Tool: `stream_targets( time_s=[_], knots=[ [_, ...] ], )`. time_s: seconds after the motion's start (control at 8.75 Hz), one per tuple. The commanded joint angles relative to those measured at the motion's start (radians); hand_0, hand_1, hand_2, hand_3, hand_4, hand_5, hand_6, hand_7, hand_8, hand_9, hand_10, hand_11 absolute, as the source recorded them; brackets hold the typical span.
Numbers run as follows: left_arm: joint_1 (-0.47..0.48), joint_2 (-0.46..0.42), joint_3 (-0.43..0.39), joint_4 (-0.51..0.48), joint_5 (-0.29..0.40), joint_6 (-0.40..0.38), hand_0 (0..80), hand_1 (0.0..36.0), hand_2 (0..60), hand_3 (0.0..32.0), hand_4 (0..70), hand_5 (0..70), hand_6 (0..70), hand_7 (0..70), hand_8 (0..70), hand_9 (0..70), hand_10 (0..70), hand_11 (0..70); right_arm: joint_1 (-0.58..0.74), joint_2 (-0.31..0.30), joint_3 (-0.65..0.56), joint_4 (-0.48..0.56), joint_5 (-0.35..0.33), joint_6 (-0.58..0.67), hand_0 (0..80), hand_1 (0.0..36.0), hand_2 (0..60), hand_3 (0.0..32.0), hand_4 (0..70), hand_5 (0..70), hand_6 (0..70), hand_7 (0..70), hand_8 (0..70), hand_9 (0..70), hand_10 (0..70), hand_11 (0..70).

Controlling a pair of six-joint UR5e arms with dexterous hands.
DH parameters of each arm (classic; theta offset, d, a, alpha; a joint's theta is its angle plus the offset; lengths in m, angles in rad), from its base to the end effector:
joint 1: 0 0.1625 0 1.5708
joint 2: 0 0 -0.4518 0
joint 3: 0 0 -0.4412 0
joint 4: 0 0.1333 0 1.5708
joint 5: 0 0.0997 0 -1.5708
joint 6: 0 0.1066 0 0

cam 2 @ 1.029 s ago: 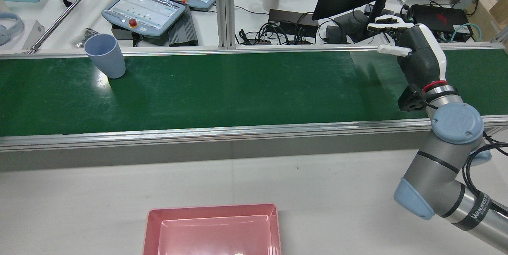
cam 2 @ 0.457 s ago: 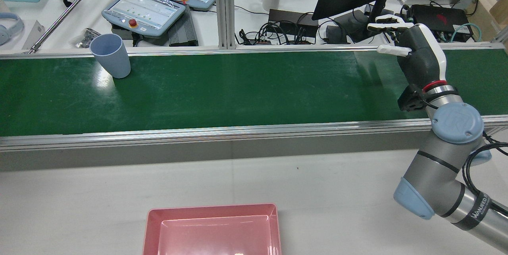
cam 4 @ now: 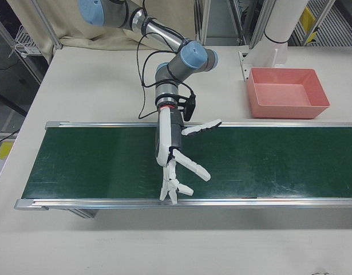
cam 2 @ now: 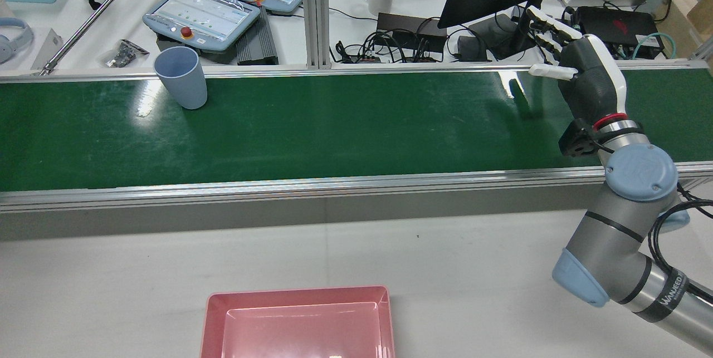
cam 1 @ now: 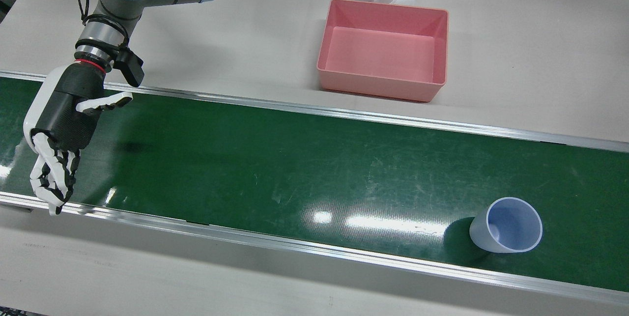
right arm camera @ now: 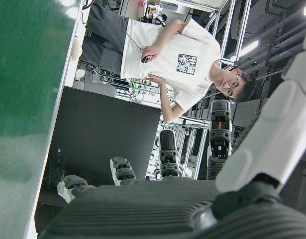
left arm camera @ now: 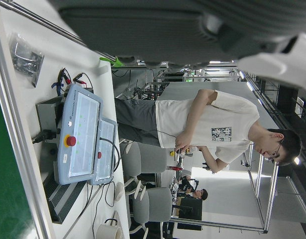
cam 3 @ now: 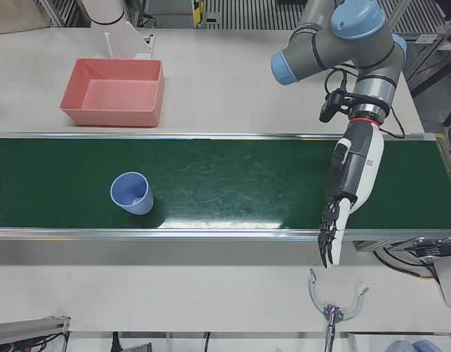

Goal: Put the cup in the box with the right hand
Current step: 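Hold the open right hand above the belt, waiting for the blue cup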

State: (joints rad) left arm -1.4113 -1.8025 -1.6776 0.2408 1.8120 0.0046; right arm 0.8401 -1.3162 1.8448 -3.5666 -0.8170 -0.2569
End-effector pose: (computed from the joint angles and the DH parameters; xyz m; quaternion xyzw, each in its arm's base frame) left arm -0.0060 -0.6418 0.5448 -0.1375 0.7270 -0.6573 0.1435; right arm -0.2351 -0.5714 0.4684 0.0775 -0.7292 0.6778 0.0544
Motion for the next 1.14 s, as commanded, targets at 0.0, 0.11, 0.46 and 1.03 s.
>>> stream_targets(
  time_s=[0.0, 0.11, 0.46, 1.03],
  knots=[
    [0.000, 0.000, -0.001, 0.000, 0.000, 0.000, 0.0, 0.0, 0.0, 0.0, 0.0, 0.0, 0.0, 0.0, 0.0, 0.0, 0.0, 0.0, 0.007, 0.000, -0.001, 0.000, 0.001, -0.001, 48.0, 0.0, 0.0, 16.6, 39.5, 1.1, 4.6, 37.0, 3.4, 11.3, 0.0, 0.2],
    [0.000, 0.000, -0.001, 0.000, 0.000, 0.000, 0.0, 0.0, 0.0, 0.0, 0.0, 0.0, 0.0, 0.0, 0.0, 0.0, 0.0, 0.0, 0.011, 0.008, -0.001, 0.000, -0.001, -0.002, 48.0, 0.0, 0.0, 4.4, 51.3, 0.6, 5.6, 36.9, 3.5, 11.2, 0.6, 0.8],
    [0.000, 0.000, -0.001, 0.000, 0.000, 0.000, 0.0, 0.0, 0.0, 0.0, 0.0, 0.0, 0.0, 0.0, 0.0, 0.0, 0.0, 0.0, 0.036, 0.061, -0.037, 0.002, -0.004, -0.013, 47.9, 0.0, 0.0, 0.0, 57.2, 0.3, 6.9, 40.4, 3.2, 11.5, 0.9, 1.2],
    [0.000, 0.000, -0.001, 0.000, 0.000, 0.000, 0.0, 0.0, 0.0, 0.0, 0.0, 0.0, 0.0, 0.0, 0.0, 0.0, 0.0, 0.0, 0.047, 0.124, -0.108, 0.002, -0.028, -0.016, 46.3, 2.2, 0.0, 5.8, 46.0, 0.5, 7.6, 48.9, 3.7, 14.0, 0.9, 1.2]
  ],
)
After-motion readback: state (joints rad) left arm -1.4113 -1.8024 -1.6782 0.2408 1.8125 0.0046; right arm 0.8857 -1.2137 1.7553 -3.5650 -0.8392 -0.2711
